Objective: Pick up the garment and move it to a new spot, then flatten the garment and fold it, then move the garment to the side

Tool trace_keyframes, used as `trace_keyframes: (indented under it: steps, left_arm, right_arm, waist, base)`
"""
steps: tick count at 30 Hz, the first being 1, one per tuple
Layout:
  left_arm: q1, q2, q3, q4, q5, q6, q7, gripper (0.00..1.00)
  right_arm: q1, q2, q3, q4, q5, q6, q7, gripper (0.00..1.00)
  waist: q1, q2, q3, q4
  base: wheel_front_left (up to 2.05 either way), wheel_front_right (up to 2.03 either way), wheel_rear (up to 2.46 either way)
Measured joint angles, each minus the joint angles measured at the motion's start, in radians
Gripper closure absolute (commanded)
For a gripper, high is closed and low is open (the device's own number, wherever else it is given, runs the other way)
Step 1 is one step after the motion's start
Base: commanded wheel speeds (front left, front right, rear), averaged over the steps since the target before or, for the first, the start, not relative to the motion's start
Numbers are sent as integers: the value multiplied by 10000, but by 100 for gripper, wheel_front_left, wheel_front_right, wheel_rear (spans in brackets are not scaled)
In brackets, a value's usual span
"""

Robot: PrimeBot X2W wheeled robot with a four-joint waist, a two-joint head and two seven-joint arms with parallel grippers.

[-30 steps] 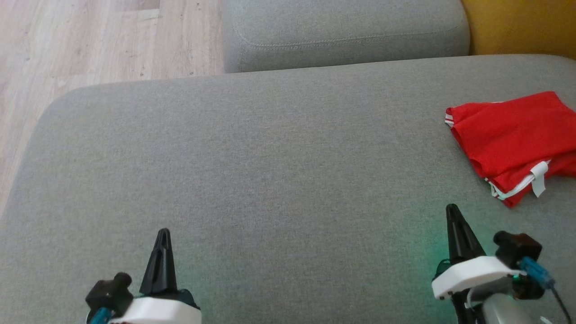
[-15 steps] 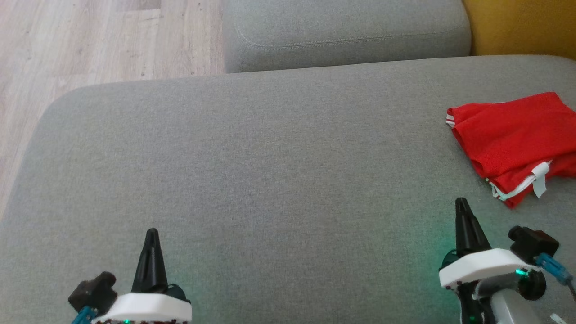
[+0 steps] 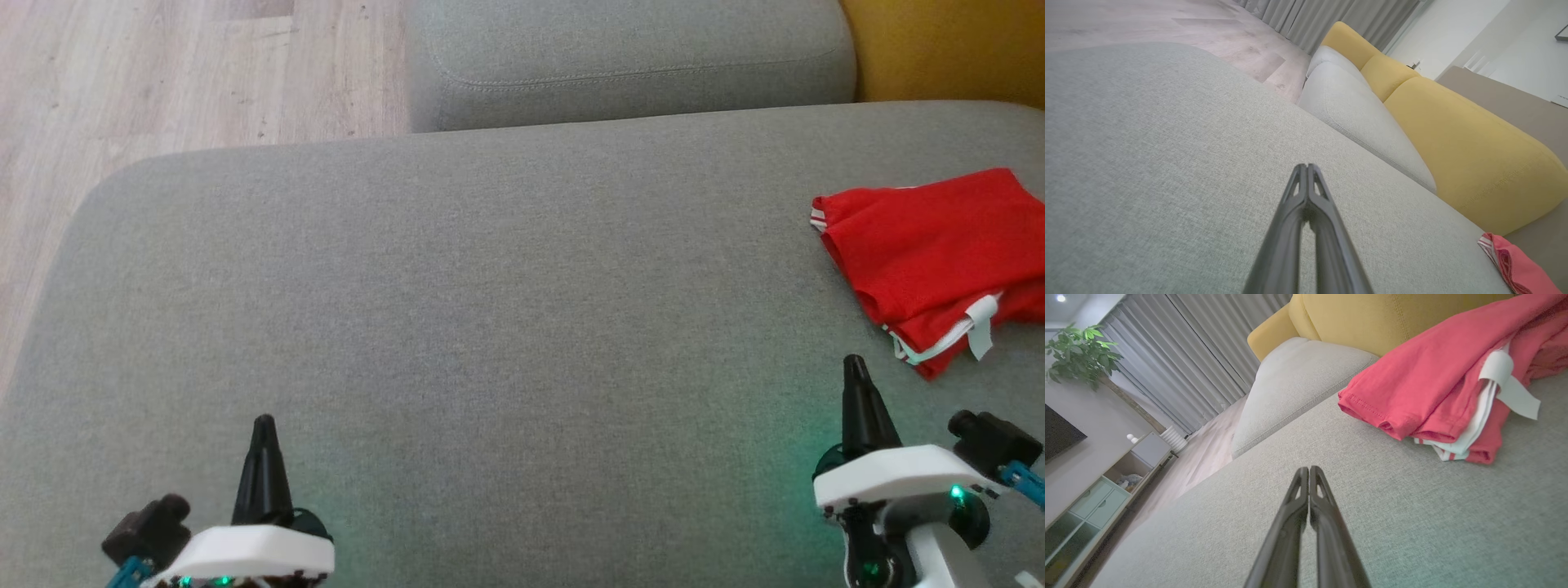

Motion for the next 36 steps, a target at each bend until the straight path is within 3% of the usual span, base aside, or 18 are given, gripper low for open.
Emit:
trace_keyframes:
  steps: [36]
  left_arm:
    - [-217, -2, 631, -136, -3662, -115, 1118, 100]
  right_arm:
    - [8, 0, -493, -642, 4121, 0, 1034, 100]
  waist:
    - [0, 0, -14, 67]
  base:
    - [0, 0, 0]
